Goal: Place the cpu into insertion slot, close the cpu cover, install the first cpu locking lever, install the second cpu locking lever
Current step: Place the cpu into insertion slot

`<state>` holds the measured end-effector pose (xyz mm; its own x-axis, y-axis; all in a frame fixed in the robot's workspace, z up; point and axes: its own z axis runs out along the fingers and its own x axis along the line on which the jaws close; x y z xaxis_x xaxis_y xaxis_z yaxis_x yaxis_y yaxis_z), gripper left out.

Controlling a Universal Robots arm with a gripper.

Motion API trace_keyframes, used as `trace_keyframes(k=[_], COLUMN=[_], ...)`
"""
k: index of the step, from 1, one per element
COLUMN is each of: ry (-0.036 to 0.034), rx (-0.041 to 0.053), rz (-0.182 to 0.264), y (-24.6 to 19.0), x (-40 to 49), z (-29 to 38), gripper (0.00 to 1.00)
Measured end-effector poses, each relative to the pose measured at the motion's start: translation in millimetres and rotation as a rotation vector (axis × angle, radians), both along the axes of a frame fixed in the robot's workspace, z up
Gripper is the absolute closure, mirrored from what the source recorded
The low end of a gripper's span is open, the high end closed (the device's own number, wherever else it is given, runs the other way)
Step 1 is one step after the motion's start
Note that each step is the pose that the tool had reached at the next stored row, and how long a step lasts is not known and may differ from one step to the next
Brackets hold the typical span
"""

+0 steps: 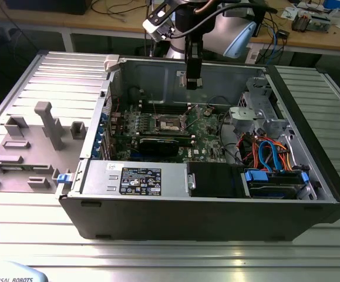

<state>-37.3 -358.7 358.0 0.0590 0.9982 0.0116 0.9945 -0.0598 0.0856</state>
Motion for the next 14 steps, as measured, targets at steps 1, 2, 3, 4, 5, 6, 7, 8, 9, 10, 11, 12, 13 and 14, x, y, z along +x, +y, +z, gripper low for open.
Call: trace_keyframes(k=[1, 2, 3, 4, 5, 6, 7, 8, 9, 10, 11, 12, 13, 14], ry=[0.0000, 0.0000, 0.0001, 0.0000, 0.0000, 0.0001, 0.0000, 0.0000, 0.0000, 0.0000, 0.0000, 0.0000, 0.0000, 0.0000], rx=[0.0000, -0.0001, -0.0002, -0.0002, -0.0001, -0.0001, 0.0000, -0.0001, -0.0001, 0.0000, 0.0000, -0.0001, -0.0001, 0.0000], rz=[0.000, 0.000, 0.000, 0.000, 0.000, 0.000, 0.000, 0.000, 0.000, 0.000, 0.000, 0.000, 0.000, 0.000], y=[0.0, 0.0, 0.0, 0.0, 0.0, 0.0, 0.0, 0.0, 0.0, 0.0, 0.0, 0.0, 0.0, 0.0], x=[0.0, 0.0, 0.0, 0.0, 0.0, 0.0, 0.0, 0.0, 0.0, 0.0, 0.0, 0.0, 0.0, 0.0], z=[0.0, 0.0, 0.0, -0.3, -0.5, -0.6, -0.8, -1.0, -1.1, -1.3, -1.7, -2.1, -2.5, -2.8], gripper=[0.46, 0.46, 0.46, 0.46, 0.46, 0.46, 0.46, 0.46, 0.46, 0.46, 0.46, 0.46, 0.46, 0.46])
